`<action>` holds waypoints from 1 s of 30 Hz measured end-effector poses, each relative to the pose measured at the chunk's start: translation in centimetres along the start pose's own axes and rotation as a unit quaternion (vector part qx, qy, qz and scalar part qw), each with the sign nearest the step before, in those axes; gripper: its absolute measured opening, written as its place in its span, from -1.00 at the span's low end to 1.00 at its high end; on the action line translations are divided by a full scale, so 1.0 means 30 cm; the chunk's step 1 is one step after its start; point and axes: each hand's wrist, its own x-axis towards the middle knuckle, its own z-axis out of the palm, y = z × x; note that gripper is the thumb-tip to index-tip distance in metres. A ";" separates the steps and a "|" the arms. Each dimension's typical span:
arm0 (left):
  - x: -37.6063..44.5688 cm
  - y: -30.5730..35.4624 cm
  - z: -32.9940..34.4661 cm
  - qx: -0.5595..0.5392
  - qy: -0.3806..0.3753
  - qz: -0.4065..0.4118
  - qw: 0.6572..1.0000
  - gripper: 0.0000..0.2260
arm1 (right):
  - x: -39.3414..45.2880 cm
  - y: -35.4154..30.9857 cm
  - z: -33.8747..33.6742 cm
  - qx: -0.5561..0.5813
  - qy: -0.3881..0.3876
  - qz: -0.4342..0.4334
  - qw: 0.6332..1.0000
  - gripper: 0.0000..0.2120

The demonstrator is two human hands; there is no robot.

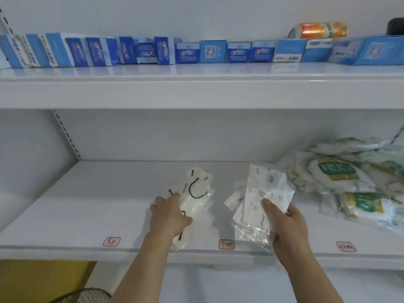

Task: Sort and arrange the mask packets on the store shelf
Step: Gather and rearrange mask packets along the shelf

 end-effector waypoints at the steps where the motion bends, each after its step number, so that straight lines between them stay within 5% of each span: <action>1: -0.014 0.036 0.021 -0.012 0.006 0.016 1.000 -0.59 | -0.014 -0.018 -0.038 0.001 0.002 0.001 1.000 -0.79; 7: -0.207 0.336 0.153 -0.180 -0.020 0.086 0.980 -0.80 | -0.072 -0.196 -0.274 0.023 0.008 -0.011 1.000 -0.79; 17: -0.536 0.858 0.430 -0.526 -0.100 0.110 0.838 -0.68 | -0.223 -0.421 -0.868 0.147 0.121 -0.029 0.981 -0.71; 30: -0.700 1.544 0.834 -0.525 -0.392 0.106 0.748 -0.49 | -0.214 -0.644 -1.515 0.224 0.221 -0.091 0.945 -0.67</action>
